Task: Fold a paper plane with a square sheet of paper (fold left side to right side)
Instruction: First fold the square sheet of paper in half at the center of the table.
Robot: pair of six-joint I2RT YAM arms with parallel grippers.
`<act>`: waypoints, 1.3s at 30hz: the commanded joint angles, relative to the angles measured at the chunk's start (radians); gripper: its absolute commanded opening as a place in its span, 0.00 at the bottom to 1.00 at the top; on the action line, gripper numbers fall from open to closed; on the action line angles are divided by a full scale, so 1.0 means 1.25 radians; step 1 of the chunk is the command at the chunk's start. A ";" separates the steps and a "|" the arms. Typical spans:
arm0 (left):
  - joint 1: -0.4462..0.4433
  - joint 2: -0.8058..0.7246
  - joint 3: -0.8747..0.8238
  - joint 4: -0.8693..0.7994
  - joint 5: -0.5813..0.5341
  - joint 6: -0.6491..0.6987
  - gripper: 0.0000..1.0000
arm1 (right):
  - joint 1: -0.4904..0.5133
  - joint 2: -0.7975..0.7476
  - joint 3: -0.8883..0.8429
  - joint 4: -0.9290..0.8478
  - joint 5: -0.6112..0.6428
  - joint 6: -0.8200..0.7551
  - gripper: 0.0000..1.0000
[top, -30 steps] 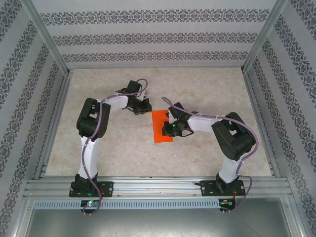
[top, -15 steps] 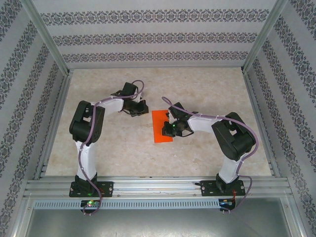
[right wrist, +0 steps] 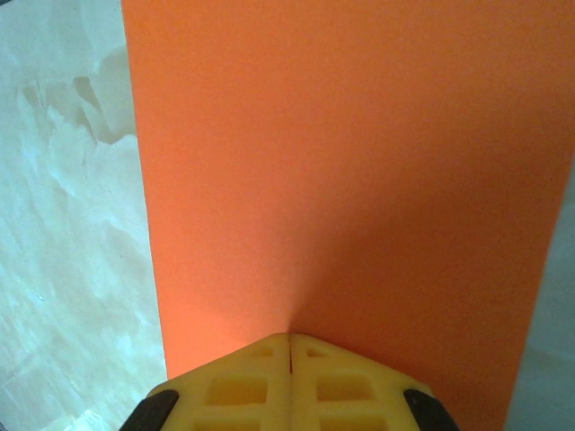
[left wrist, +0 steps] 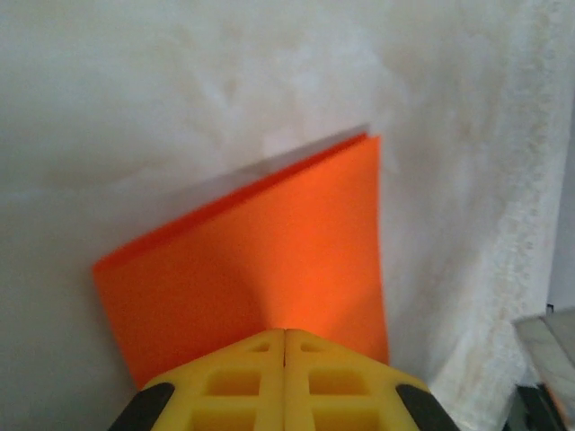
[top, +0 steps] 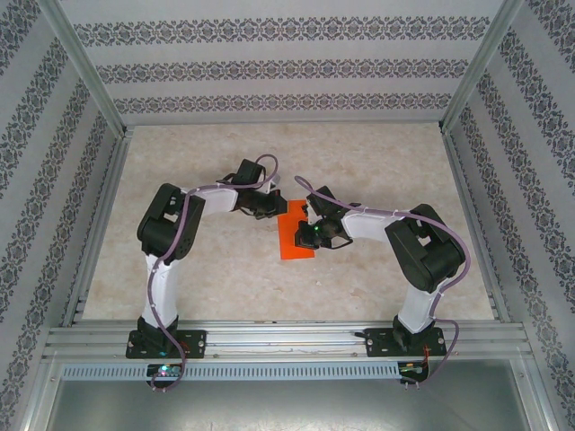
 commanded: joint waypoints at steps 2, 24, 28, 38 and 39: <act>0.006 0.029 0.045 -0.013 -0.049 0.012 0.07 | 0.007 0.048 -0.036 -0.107 0.045 0.010 0.00; 0.085 0.123 0.169 -0.077 -0.169 0.038 0.07 | 0.006 0.049 -0.041 -0.113 0.039 0.007 0.00; 0.092 0.133 0.197 -0.089 -0.171 0.041 0.08 | 0.007 0.049 -0.042 -0.113 0.039 0.009 0.00; 0.092 0.019 0.123 -0.054 -0.134 0.034 0.08 | 0.007 0.032 -0.046 -0.097 0.035 0.026 0.00; 0.088 -0.010 0.098 -0.049 -0.129 0.032 0.08 | 0.007 0.028 -0.047 -0.093 0.035 0.030 0.00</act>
